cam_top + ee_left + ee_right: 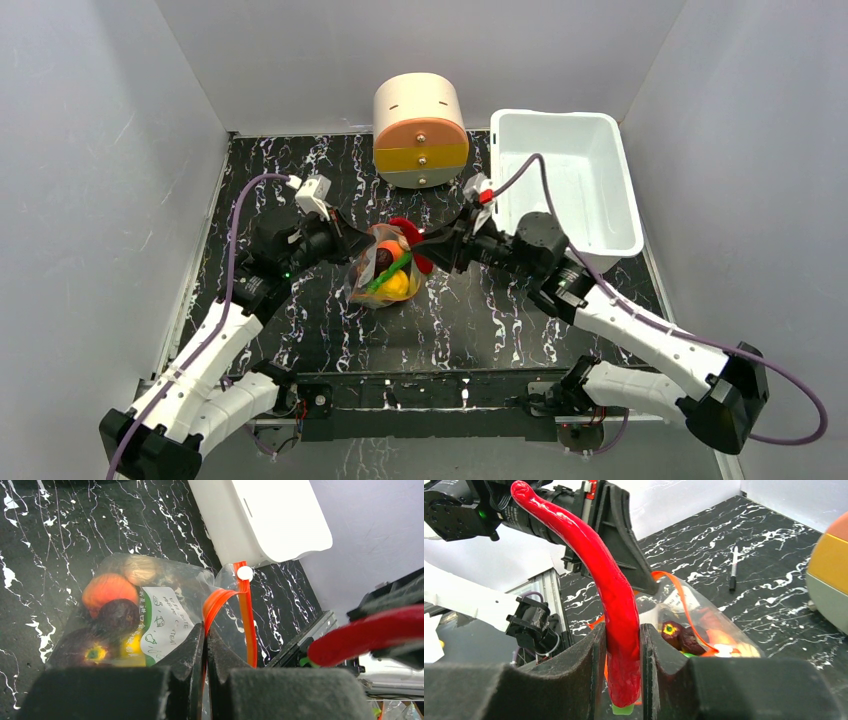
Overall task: Place the food in the zip-top bag and seal the zipper
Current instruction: Place the fake vegetable in the zipper food storage bag.
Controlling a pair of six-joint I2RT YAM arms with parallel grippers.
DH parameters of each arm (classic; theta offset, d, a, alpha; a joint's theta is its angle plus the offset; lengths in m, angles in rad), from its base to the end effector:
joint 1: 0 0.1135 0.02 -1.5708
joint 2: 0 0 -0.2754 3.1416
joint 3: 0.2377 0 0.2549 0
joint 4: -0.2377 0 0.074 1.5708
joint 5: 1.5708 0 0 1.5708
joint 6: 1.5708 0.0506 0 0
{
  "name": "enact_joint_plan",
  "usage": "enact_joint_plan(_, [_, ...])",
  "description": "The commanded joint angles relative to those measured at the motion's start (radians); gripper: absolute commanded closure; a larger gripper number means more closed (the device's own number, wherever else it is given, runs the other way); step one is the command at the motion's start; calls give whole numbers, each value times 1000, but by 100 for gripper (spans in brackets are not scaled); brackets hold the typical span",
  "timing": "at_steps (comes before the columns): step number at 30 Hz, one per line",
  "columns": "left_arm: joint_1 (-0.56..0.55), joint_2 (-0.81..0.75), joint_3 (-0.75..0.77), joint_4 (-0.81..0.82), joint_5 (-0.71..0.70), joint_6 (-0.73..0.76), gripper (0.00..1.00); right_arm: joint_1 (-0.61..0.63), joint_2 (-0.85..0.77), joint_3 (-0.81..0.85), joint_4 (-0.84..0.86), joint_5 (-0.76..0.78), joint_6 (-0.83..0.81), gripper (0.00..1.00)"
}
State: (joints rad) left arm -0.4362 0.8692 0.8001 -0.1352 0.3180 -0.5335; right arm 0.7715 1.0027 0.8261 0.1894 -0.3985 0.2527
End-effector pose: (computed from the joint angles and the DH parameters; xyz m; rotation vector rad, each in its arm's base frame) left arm 0.1864 -0.1044 0.3419 0.1518 1.8661 -0.9678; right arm 0.1633 0.1862 0.3628 -0.7435 1.4964 1.1007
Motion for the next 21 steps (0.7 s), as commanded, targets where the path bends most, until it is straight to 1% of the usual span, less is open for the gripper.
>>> enact_joint_plan(1, [-4, -9, 42, 8, 19, -11, 100, 111, 38, 15, 148, 146, -16, 81])
enact_joint_plan(5, [-4, -17, 40, 8, 21, -22, 100, 199, 97, 13, 208, 250, -40, 81])
enact_joint_plan(8, [-5, -16, 47, -12, 18, -18, 100, 229, 142, 17, 243, 303, -51, 80])
enact_joint_plan(14, [-4, -24, 59, -27, 18, -11, 100, 270, 201, 17, 256, 393, -58, 78])
enact_joint_plan(21, [-4, -30, 70, -56, 4, 8, 100, 281, 202, -25, 250, 473, -55, 77])
